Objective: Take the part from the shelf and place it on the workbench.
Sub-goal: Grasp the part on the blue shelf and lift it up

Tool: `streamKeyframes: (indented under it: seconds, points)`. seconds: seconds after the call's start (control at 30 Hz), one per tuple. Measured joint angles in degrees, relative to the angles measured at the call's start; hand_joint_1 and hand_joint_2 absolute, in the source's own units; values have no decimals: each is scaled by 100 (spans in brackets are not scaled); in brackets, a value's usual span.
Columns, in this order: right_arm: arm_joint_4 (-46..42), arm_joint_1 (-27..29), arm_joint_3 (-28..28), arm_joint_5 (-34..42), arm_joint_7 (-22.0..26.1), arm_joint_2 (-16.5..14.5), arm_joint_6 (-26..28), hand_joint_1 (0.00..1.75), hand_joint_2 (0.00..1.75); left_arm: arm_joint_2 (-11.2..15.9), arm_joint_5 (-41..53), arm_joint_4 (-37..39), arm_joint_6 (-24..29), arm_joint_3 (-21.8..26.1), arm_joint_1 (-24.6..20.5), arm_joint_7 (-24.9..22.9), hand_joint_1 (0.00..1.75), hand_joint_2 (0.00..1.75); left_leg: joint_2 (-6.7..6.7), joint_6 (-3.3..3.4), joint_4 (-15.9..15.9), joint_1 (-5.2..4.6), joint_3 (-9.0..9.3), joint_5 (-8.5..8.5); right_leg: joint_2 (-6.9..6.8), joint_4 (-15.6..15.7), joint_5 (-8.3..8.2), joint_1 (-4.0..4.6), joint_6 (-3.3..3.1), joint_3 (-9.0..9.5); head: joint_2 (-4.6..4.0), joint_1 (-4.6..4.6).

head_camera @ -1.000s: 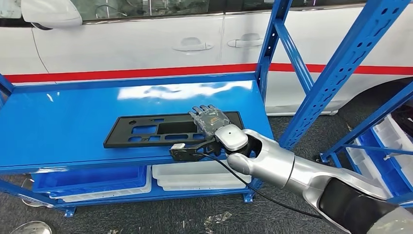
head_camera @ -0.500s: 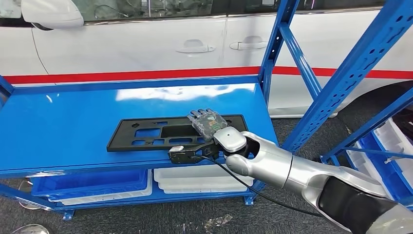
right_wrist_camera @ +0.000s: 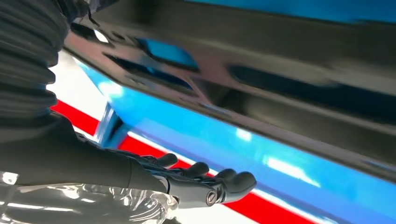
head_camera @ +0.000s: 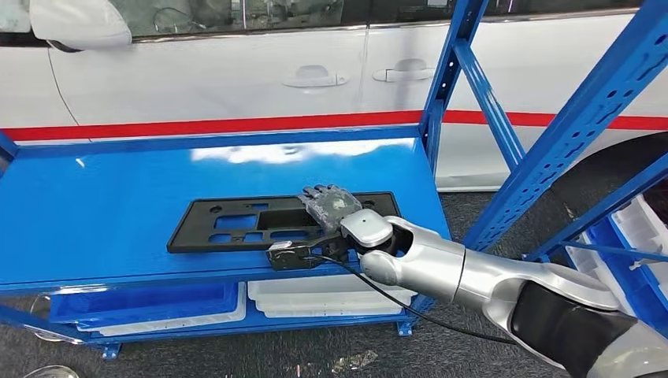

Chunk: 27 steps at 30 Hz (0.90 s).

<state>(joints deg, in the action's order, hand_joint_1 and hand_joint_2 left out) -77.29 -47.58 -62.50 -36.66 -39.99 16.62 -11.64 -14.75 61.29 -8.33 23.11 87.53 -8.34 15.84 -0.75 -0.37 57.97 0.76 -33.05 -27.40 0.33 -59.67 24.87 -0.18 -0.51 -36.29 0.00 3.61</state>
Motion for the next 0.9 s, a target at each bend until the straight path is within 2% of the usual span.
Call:
streamKeyframes:
  seconds: [0.07, 0.1, 0.2, 0.23, 0.27, 0.3, 0.37, 0.43, 0.53, 0.57, 0.6, 0.7, 0.73, 0.83, 0.9]
  points:
    - [32, -24, -73, 92, -2, -12, 53, 0, 175, -3, -9, 0, 25, 12, -2, 30, 0, 0, 13, -62, 101, 4, -25, -88, -4, 36, 3, -24, -56, 40, 0, -8]
    - [48, -49, -121, 144, -2, -16, 83, 0, 175, -5, -13, 0, 44, 17, -1, 46, 0, 0, 22, -90, 307, 5, -117, -205, -6, 53, 2, -39, -83, 62, 0, -21]
    - [100, -102, -284, 276, -3, -20, 146, 0, 175, -7, -46, 0, 87, 23, 7, 95, 0, 0, 36, -133, 1376, 6, -691, -633, -11, 57, 19, -26, -130, 83, 0, -41]
    - [118, -104, -338, 311, -3, -20, 156, 0, 175, -7, -62, 0, 96, 25, 9, 114, 0, 0, 36, -135, 1607, 5, -839, -666, -14, 57, 25, -17, -137, 87, 0, -39]
    - [137, -106, -391, 338, -3, -20, 165, 0, 175, -8, -78, 0, 108, 26, 11, 128, 0, 0, 36, -126, 1608, 4, -878, -579, -14, 56, 31, -8, -144, 97, 0, -40]
    - [153, -112, -438, 365, -3, -20, 176, 0, 175, -8, -87, 0, 121, 26, 14, 140, 0, 0, 37, -107, 1399, 2, -808, -400, -12, 56, 39, -1, -146, 112, 0, -39]
    - [183, -145, -512, 422, -3, -22, 212, 0, 175, -9, -106, 0, 145, 27, 14, 160, 0, 0, 37, -42, 612, -10, -465, 19, -3, 57, 57, 8, -142, 149, 0, -39]
    - [210, -197, -561, 484, -3, -27, 250, 2, 175, -11, -124, 0, 163, 28, 7, 183, 0, 0, 36, 16, 89, -45, -216, 186, 5, 53, 68, 19, -109, 154, 0, -38]
    - [254, -233, -632, 535, -3, -32, 275, 128, 175, -15, -147, 0, 204, 29, 1, 200, 0, 0, 30, 78, -23, -69, -161, 205, 1, 78, 62, 22, -22, 158, 0, -35]
    - [270, -244, -656, 538, -3, -34, 276, 170, 175, -16, -162, 0, 220, 31, 4, 206, 0, 0, 26, 83, -50, -72, -147, 216, -2, 89, 56, 26, -11, 172, 0, -30]
    - [287, -262, -677, 539, -3, -35, 277, 173, 175, -17, -178, 0, 234, 32, 7, 214, 0, 0, 25, 79, -76, -66, -130, 229, -10, 111, 54, 37, -42, 185, 0, -21]
    - [333, -304, -728, 546, -3, -41, 275, 175, 175, -26, -217, 0, 245, 34, 6, 243, 0, 0, 18, 45, -101, -66, -107, 243, -28, 164, 37, 60, -213, 228, 0, 5]
    - [345, -307, -746, 552, -3, -46, 276, 175, 175, -30, -231, 0, 246, 37, 4, 249, 0, 0, 17, 48, -101, -69, -106, 244, -28, 170, 28, 59, -224, 237, 0, 4]
    - [367, -310, -794, 576, -2, -53, 286, 175, 175, -42, -253, 0, 260, 56, 6, 255, 0, 0, 17, 62, -97, -74, -110, 242, -29, 192, 12, 56, -185, 243, 0, 4]
    - [376, -321, -814, 587, 1, -54, 307, 175, 175, -44, -255, 0, 269, 70, 8, 255, 0, 0, 18, 73, -93, -78, -113, 239, -28, 203, 6, 48, -124, 245, 0, 4]
